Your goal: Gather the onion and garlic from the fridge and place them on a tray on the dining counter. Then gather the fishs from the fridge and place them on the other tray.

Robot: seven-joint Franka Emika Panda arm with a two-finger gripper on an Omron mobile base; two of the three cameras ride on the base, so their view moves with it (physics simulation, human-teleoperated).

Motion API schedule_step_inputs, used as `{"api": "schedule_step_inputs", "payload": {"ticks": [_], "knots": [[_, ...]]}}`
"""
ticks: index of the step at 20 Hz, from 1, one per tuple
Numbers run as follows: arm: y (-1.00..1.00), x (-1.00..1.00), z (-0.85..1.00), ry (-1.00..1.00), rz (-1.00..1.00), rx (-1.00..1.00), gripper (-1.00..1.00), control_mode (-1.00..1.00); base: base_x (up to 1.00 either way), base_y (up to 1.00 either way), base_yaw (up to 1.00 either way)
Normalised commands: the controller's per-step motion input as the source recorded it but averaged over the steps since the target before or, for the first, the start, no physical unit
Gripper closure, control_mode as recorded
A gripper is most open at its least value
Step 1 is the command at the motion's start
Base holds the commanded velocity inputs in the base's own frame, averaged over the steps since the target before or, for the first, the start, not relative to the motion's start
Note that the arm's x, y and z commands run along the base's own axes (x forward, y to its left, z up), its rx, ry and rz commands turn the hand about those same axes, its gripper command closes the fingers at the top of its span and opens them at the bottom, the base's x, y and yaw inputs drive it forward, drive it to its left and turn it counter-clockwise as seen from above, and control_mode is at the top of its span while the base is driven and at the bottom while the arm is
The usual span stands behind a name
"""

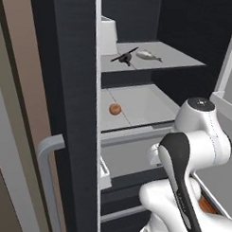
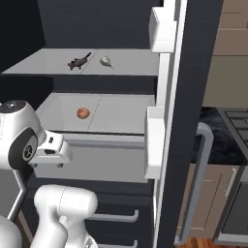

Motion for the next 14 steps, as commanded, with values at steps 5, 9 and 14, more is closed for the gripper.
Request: {"api": "schedule_step_inputs", "payload": {"ticks": [5, 9, 14], "knots": [[0.0, 0.0, 0.0, 0.0, 0.0, 0.0, -1.0, 1.0, 0.63, -0.04, 0.05], [0.0, 0.0, 0.0, 0.0, 0.0, 0.0, -1.0, 1.0, 0.17, 0.0, 0.0], [0.0, 0.0, 0.08, -0.1, 0.03, 0.0, -1.0, -1.0, 0.08, -0.01, 0.0]]}}
